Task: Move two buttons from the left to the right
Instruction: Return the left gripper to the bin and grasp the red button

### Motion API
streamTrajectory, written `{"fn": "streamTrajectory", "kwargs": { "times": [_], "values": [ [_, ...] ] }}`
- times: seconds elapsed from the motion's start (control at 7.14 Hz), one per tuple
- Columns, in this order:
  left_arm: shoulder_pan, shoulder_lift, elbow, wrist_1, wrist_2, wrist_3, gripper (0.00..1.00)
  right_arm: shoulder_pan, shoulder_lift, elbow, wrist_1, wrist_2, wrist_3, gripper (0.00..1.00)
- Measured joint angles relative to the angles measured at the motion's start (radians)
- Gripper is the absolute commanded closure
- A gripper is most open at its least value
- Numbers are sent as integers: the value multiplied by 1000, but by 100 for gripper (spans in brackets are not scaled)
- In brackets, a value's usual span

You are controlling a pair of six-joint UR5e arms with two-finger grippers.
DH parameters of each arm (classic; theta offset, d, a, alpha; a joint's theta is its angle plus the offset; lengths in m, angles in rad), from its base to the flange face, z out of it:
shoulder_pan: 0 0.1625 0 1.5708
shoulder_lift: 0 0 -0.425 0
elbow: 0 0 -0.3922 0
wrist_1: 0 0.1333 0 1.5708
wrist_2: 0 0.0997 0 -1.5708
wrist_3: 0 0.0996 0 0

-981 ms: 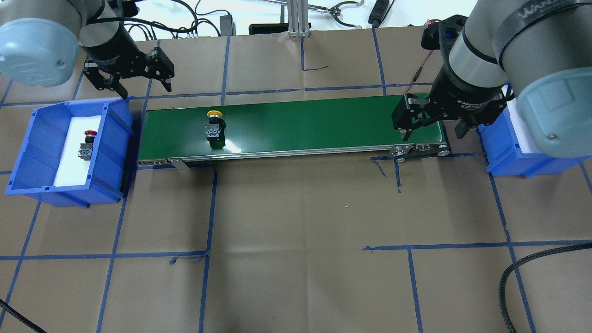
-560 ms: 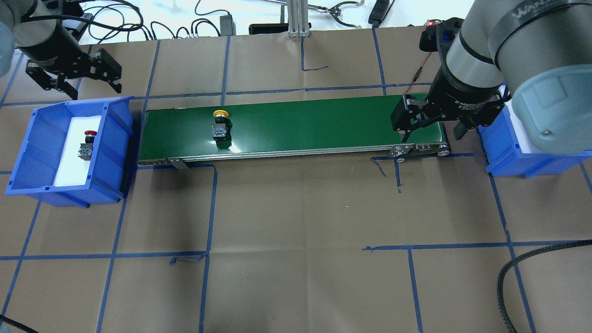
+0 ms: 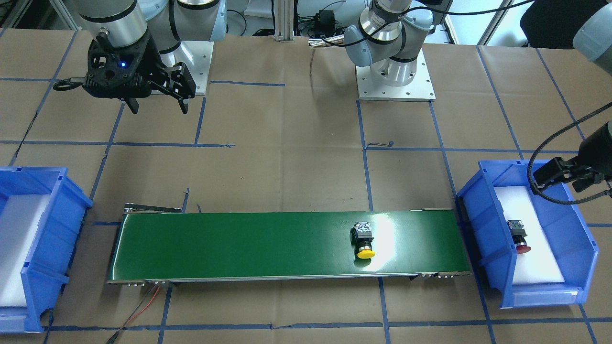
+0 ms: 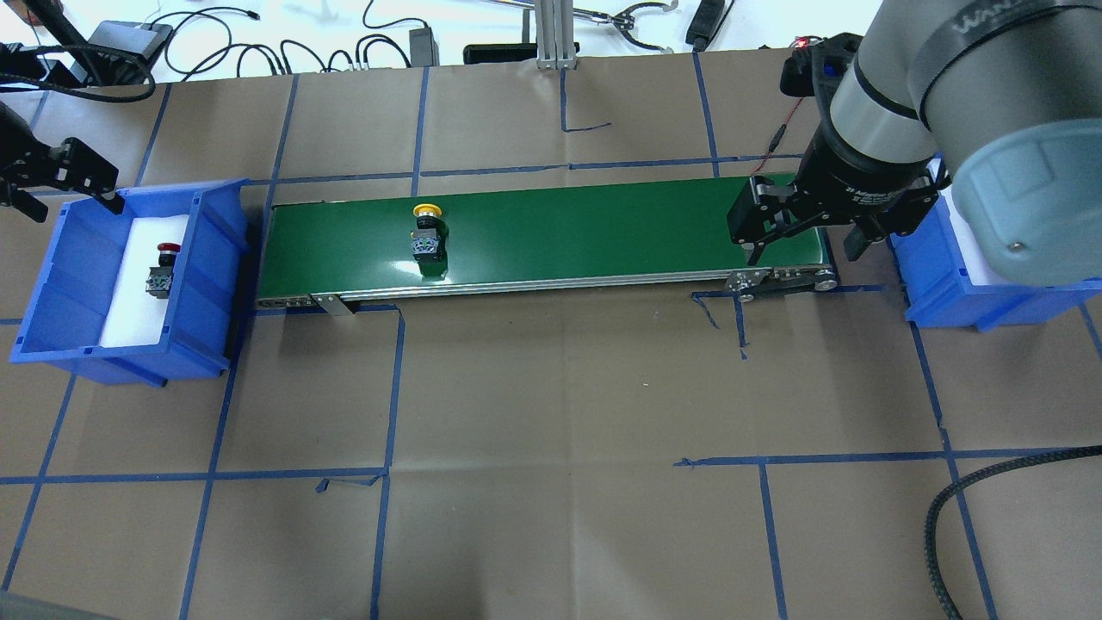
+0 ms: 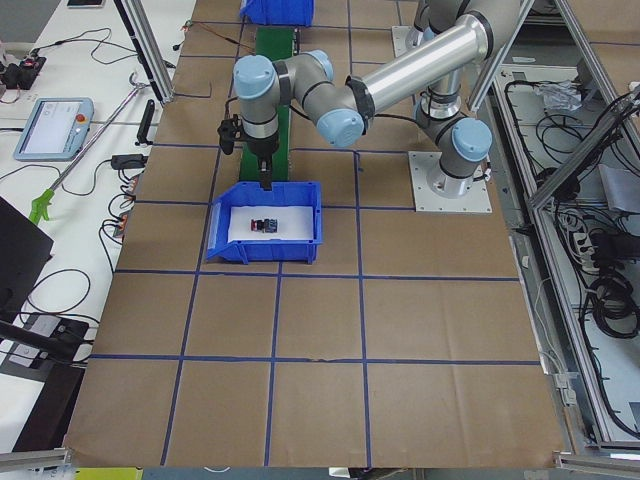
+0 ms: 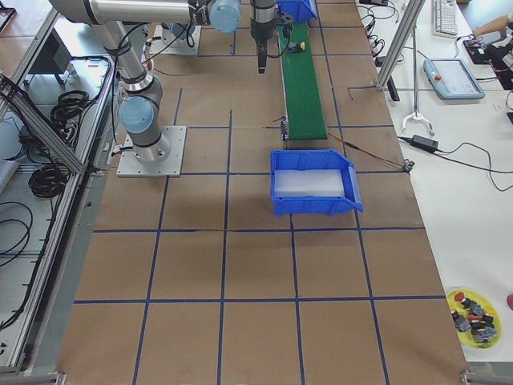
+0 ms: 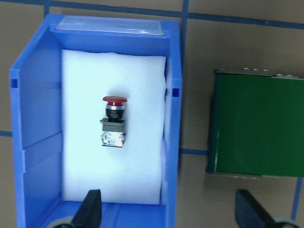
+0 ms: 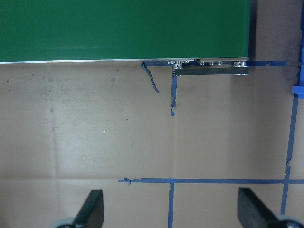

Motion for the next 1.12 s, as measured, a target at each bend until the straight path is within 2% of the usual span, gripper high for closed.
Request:
{"fn": "streamTrajectory", "kwargs": {
  "times": [0.42, 0.7, 1.12],
  "values": [
    [16, -78, -24, 86, -5, 22, 0, 0, 0, 0, 0, 0, 1, 0],
    [15, -137, -65, 205, -4, 24, 0, 0, 0, 0, 0, 0, 1, 0],
    [14, -200, -121, 318, -4, 23, 0, 0, 0, 0, -1, 0, 1, 0]
  ]
}}
